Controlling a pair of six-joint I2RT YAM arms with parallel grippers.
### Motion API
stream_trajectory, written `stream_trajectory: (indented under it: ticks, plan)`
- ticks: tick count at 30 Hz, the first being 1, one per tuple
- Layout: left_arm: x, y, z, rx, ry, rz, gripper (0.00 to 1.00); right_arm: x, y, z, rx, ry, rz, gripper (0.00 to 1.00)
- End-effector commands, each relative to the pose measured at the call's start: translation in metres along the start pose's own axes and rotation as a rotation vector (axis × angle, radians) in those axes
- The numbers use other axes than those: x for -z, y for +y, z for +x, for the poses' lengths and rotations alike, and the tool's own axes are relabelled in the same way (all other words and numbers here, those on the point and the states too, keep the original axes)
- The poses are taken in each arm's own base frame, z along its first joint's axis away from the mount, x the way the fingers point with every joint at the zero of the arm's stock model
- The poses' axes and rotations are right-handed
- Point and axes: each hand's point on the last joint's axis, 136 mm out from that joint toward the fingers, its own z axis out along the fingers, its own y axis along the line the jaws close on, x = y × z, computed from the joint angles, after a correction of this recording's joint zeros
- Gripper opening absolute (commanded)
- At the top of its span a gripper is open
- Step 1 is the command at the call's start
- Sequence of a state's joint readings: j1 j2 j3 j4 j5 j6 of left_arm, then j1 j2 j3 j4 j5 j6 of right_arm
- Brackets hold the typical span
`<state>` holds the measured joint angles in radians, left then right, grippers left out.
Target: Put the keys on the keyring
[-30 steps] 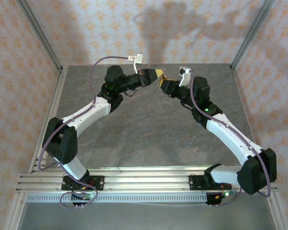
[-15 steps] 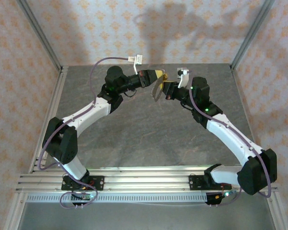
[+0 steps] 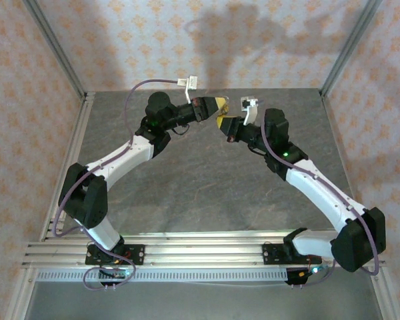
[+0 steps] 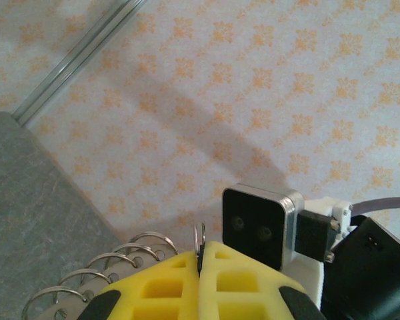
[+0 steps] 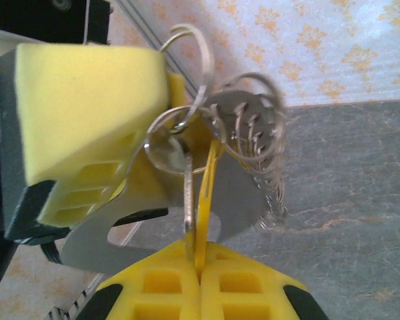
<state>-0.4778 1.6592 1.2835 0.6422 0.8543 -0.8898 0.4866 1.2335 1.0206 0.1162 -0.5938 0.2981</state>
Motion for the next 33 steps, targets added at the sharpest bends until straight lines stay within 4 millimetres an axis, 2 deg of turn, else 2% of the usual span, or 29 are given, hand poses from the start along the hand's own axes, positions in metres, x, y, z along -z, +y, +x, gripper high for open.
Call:
stream_trajectory:
  ticks: [1,11,20,28,33]
  plan:
    - [0.005,-0.027,-0.011,-0.059,-0.044,0.059,0.0,-0.004,0.012,0.005,0.021,0.029,-0.036,0.0]
    - [0.008,-0.029,-0.015,-0.068,-0.069,0.048,0.0,-0.001,0.008,0.017,0.002,0.046,-0.038,0.0]
    - [0.012,-0.03,-0.019,-0.075,-0.091,0.044,0.0,0.008,-0.008,0.021,-0.032,0.023,0.001,0.0]
    - [0.015,-0.03,-0.022,-0.073,-0.111,0.043,0.0,0.007,-0.007,0.019,-0.049,0.017,-0.007,0.0]
    - [0.016,-0.03,-0.023,-0.072,-0.122,0.045,0.0,-0.004,0.002,0.022,-0.088,0.039,-0.07,0.0]
